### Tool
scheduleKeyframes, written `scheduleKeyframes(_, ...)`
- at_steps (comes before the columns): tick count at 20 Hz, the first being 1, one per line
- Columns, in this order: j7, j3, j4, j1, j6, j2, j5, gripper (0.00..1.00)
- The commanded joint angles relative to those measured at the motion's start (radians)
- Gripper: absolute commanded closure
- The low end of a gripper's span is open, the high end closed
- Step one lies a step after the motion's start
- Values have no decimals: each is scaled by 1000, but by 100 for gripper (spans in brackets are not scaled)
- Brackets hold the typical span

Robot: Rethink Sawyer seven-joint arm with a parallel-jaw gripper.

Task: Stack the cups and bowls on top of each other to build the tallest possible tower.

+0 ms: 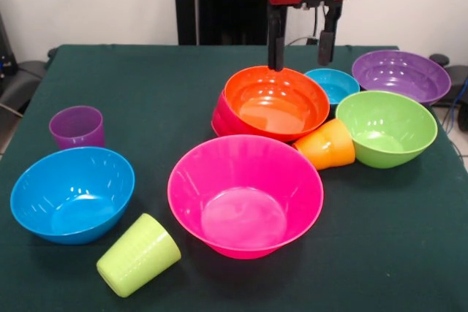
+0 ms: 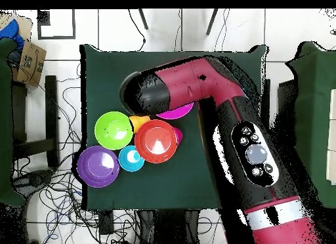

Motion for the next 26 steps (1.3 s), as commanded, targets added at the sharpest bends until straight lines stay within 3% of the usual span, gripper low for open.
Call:
scheduleKeyframes(1, 55, -94, 35, 39, -61, -7, -73, 0)
scheduleKeyframes(19, 42, -131, 44, 55, -90, -4, -42, 0)
scheduleKeyframes(26, 63, -153, 46, 62, -152, 34, -60, 0)
